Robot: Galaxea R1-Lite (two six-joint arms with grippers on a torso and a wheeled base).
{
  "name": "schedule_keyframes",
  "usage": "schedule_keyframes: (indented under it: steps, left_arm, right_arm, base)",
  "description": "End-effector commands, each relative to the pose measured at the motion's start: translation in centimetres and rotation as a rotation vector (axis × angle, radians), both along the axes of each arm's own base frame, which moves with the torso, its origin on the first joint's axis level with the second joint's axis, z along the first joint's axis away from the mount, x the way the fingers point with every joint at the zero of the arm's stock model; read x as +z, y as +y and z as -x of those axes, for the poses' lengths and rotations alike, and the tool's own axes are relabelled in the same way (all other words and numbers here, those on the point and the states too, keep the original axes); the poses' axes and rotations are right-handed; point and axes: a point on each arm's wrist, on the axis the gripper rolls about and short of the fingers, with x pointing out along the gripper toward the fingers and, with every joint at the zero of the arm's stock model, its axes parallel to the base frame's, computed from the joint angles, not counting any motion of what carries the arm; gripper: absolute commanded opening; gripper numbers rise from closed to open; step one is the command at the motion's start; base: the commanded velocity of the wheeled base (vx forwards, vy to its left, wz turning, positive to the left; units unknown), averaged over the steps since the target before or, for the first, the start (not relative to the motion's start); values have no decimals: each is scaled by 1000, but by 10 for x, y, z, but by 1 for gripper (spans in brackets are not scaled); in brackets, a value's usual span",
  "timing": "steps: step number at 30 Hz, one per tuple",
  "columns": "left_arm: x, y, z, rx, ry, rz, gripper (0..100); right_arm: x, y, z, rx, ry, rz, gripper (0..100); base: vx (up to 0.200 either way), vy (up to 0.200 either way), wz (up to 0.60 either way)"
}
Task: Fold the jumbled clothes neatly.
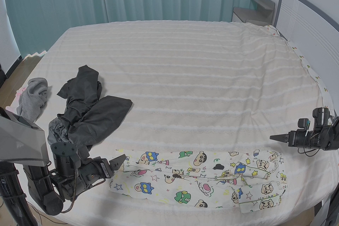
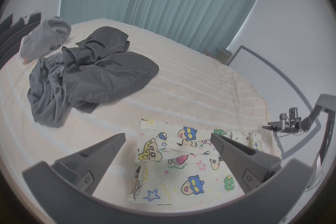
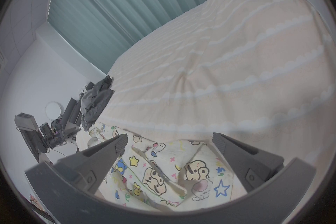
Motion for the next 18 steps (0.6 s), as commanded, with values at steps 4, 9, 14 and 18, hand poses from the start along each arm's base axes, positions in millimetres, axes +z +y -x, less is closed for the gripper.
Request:
schedule_keyframes:
  steps: [4,9,14,18]
  left_arm:
    - [1,-6,9,21,58,138,100]
    - [-2,-9,21,12,115,175,100]
    - [10,-10,27,-28,147,328,100]
    - [13,-9,28,-28,144,352,100]
  right_arm:
    - [24,23,21,45,-52,-17,100]
    - [21,41,16,120,-58,5,100]
    - [1,63,11,214,6,7,100]
    - [-22,60,10,261,33,54,100]
  base:
    - [0,0,0]
    - [0,0,0]
    - [0,0,0]
    - [0,0,0]
